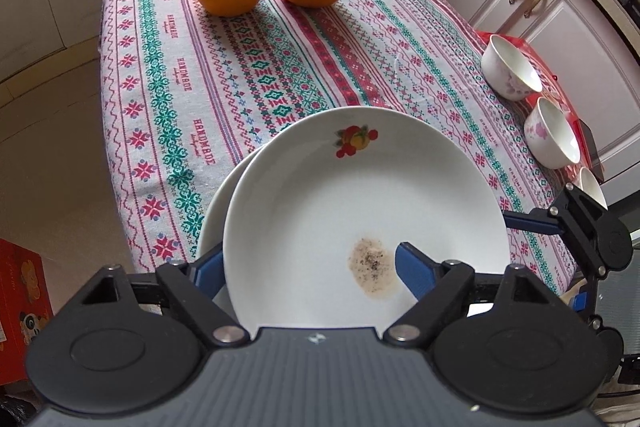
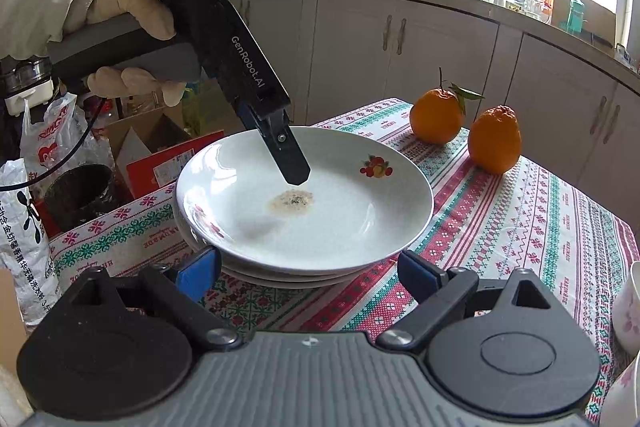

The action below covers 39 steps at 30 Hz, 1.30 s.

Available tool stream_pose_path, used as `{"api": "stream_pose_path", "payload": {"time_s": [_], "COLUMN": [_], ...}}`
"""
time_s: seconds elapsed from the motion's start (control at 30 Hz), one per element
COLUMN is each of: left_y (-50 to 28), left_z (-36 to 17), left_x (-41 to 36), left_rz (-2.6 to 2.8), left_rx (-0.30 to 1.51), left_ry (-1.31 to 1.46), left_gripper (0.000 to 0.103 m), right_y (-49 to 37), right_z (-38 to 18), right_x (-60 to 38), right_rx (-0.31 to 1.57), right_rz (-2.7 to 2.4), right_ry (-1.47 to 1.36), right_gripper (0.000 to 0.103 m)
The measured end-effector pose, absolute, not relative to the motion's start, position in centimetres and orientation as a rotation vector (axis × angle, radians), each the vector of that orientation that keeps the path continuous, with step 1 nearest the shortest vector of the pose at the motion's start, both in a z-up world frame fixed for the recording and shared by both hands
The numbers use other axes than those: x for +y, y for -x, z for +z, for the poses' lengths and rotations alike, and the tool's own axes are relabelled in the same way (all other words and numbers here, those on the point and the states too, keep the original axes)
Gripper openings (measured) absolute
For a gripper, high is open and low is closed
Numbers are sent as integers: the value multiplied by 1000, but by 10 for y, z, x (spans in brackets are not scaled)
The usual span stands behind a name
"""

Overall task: Organize plates and bowls
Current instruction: 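Lower the stained plate onto the stacked flower plates with both tools, then open both tools and release the stained plate on the stack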

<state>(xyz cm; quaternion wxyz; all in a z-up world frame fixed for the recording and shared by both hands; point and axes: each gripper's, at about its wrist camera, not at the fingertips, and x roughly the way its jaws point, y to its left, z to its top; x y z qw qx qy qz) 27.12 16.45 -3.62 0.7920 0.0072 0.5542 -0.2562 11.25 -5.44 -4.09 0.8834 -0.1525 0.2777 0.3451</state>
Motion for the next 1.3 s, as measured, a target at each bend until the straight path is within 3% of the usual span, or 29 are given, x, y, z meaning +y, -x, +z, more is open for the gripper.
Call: {"api": "stream_pose_path", "payload": {"time_s": [1.3], "left_y": [-245], "left_z": [-27], "left_x": [177], "left_rz": [-501], "left_rx": [1161], "left_ry": [29], "left_gripper": [86], "right_y": [-124], "right_z": [-50], "right_x": [-57], "right_rx": [597], "right_rz": [791], "right_ry": [284], "right_gripper": [96]}}
